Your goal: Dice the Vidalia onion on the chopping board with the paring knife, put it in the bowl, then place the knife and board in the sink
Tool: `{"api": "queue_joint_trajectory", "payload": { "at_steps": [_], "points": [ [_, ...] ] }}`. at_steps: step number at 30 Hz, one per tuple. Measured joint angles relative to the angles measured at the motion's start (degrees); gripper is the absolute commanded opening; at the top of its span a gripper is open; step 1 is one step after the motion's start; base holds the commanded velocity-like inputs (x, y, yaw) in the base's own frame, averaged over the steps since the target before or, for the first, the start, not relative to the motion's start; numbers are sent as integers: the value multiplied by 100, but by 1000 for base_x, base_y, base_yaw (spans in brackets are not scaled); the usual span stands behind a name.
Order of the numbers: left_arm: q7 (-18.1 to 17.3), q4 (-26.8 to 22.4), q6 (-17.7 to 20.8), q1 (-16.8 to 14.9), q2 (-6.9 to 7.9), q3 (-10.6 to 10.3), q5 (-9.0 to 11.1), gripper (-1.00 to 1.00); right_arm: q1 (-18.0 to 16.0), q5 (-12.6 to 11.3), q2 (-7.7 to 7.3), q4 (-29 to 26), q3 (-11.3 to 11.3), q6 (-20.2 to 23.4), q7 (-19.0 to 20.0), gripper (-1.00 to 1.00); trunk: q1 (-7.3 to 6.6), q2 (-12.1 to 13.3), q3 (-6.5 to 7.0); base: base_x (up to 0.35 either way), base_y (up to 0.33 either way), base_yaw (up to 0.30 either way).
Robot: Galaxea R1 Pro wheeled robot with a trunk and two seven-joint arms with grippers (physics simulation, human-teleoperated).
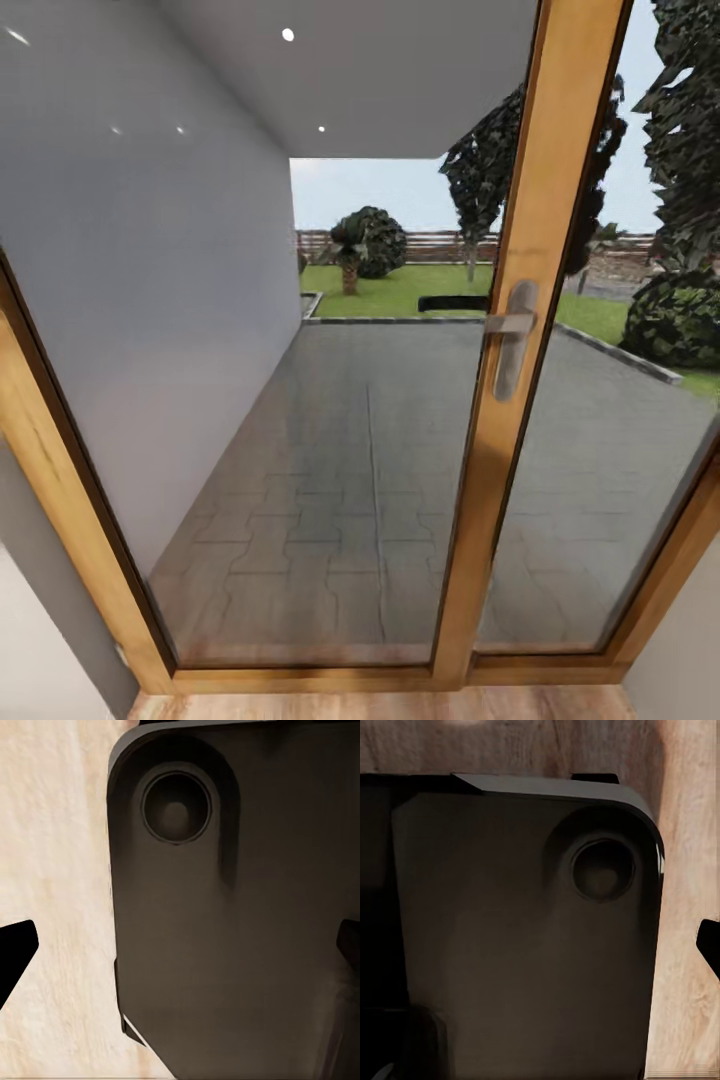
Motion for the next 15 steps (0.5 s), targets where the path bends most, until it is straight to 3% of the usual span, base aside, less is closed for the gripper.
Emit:
{"api": "queue_joint_trajectory", "payload": {
  "at_steps": [15],
  "points": [
    [-7, -14, -2, 0, 8, 21, -1, 100, 0, -2, 5, -10, -15, -1, 0, 100, 0, 0, 0, -317, -144, 0]
  ]
}}
